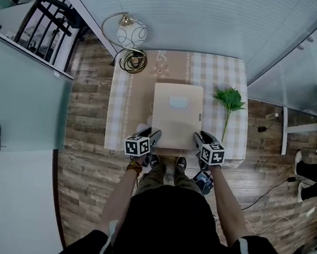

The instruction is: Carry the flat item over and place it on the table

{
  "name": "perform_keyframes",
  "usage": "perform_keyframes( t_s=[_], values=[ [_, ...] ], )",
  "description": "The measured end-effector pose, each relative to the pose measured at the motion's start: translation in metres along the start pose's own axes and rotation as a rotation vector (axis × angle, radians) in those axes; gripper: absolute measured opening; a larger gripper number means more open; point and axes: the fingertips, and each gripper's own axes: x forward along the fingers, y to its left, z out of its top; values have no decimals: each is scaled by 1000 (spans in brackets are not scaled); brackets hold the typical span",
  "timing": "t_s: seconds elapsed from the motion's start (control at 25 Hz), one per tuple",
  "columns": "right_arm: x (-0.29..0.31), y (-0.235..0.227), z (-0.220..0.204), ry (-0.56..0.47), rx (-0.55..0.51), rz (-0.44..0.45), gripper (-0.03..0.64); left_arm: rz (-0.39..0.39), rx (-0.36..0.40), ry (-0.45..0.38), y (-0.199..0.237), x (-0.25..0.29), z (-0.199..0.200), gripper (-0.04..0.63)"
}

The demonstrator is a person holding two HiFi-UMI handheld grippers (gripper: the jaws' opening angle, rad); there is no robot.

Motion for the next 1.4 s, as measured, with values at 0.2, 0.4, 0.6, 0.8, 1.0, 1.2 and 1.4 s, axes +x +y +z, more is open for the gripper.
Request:
perform_keyframes(
  t_s=[0.2, 0.4, 0.6, 0.8, 1.0, 1.2, 1.4],
  values=[
    [1, 0, -2, 2, 2, 2, 123, -14, 2, 10, 2, 2, 0, 229],
    [1, 0, -1, 1, -7, 2, 123, -9, 3, -16, 3, 2, 0, 229],
    [-2, -1, -4, -10, 9, -5, 124, -15, -11, 4, 3, 2, -2, 230],
    [1, -1, -2, -10, 5, 0, 127, -14, -25, -12, 7, 2, -1, 230],
    [0, -2, -3, -25, 12, 0, 138, -33, -49, -25, 7, 2, -3, 232],
    [1, -4, -4, -24, 15, -2, 140, -43, -62, -21, 9, 4, -4, 231],
    [2, -2, -4, -9, 3, -7, 141, -39, -56, -8, 9, 5, -4, 230]
  ],
)
